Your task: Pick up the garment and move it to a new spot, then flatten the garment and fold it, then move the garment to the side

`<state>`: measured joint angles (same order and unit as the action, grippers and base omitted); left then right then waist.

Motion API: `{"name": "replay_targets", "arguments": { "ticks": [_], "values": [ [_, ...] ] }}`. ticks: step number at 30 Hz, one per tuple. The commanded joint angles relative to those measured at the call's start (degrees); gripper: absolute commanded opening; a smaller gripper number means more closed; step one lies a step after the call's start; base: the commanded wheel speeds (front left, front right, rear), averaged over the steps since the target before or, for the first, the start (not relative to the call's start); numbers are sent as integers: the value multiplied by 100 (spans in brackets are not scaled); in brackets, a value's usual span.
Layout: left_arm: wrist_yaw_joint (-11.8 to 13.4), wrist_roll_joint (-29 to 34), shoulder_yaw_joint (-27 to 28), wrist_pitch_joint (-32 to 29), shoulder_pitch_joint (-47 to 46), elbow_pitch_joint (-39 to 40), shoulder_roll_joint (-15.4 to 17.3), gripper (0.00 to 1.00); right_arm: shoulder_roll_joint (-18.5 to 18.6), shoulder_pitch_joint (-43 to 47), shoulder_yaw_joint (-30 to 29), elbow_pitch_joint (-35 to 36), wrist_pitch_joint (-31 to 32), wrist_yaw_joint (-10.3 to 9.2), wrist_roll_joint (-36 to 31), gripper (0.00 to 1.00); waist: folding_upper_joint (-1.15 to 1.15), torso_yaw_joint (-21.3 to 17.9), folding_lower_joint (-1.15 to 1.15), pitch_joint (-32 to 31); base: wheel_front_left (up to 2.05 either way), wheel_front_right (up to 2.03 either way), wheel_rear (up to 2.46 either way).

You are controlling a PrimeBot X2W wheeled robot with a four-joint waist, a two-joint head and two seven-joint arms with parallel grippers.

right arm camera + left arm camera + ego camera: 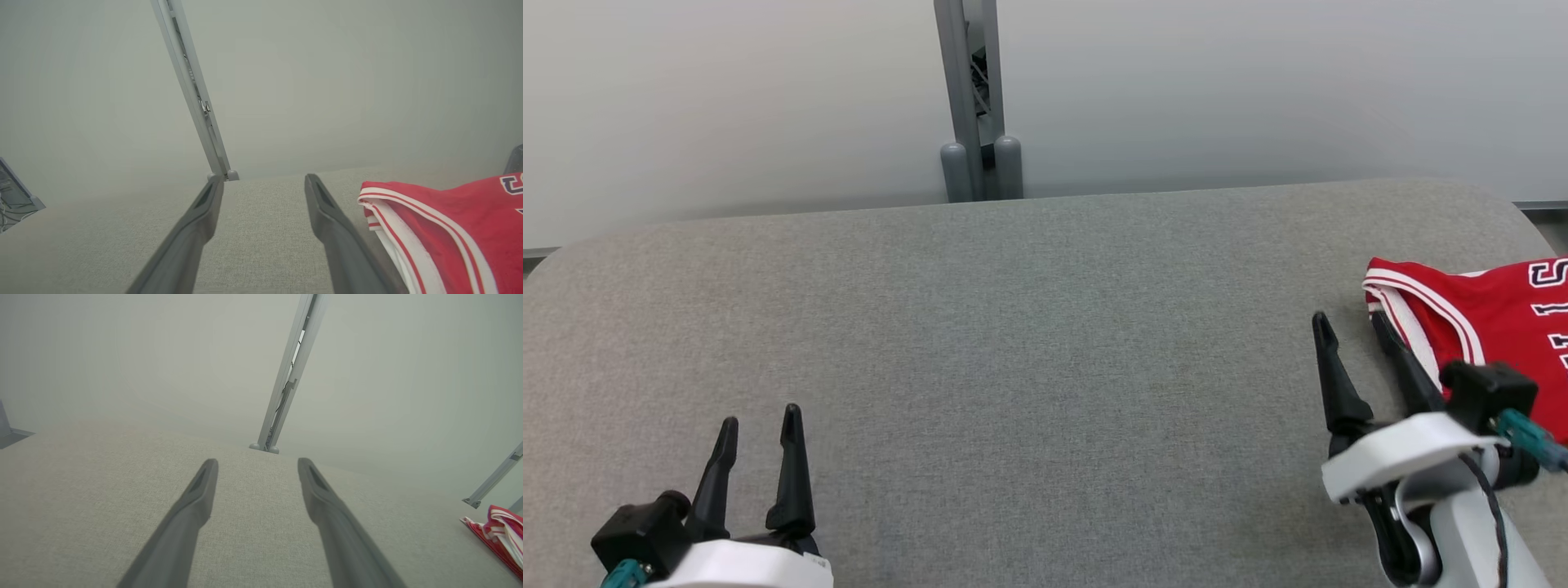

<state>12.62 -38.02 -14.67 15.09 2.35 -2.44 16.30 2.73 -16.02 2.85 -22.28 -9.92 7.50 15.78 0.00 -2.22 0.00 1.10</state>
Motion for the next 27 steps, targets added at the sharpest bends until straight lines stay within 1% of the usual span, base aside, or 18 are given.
{"name": "replay_targets", "arguments": {
  "ticks": [1, 5, 7, 9, 16, 27],
  "values": [
    [-53, 77, 48, 6, 96, -28, -11, 100, 36, 296, -14, 330, 100, -1, 110, 100, 0, 44, 0, 5, 0, 0, 0],
    [-105, 177, 100, 7, 170, -67, -91, 100, 37, 786, -59, 935, 238, -1, 212, 100, 0, 88, 0, 20, 0, 0, 0],
    [-150, 233, 149, 8, 198, -100, -149, 100, 36, 1060, -11, 1205, 341, -1, 380, 100, 0, 89, 0, 23, 0, 0, 0],
    [-194, 292, 187, 8, 243, -137, -190, 100, 36, 1237, 9, 1351, 373, -2, 397, 100, 0, 77, 0, 18, 0, 0, 0],
    [-254, 443, 238, 7, 297, -218, -269, 100, 36, 1446, 11, 1484, 418, -1, 230, 100, 0, 52, 0, -36, 0, 0, 0],
    [-246, 553, 220, 8, 277, -315, -288, 100, 36, 1525, -29, 1665, 523, -1, 129, 100, 0, 45, 0, -62, 0, 0, 0]
  ]
}}
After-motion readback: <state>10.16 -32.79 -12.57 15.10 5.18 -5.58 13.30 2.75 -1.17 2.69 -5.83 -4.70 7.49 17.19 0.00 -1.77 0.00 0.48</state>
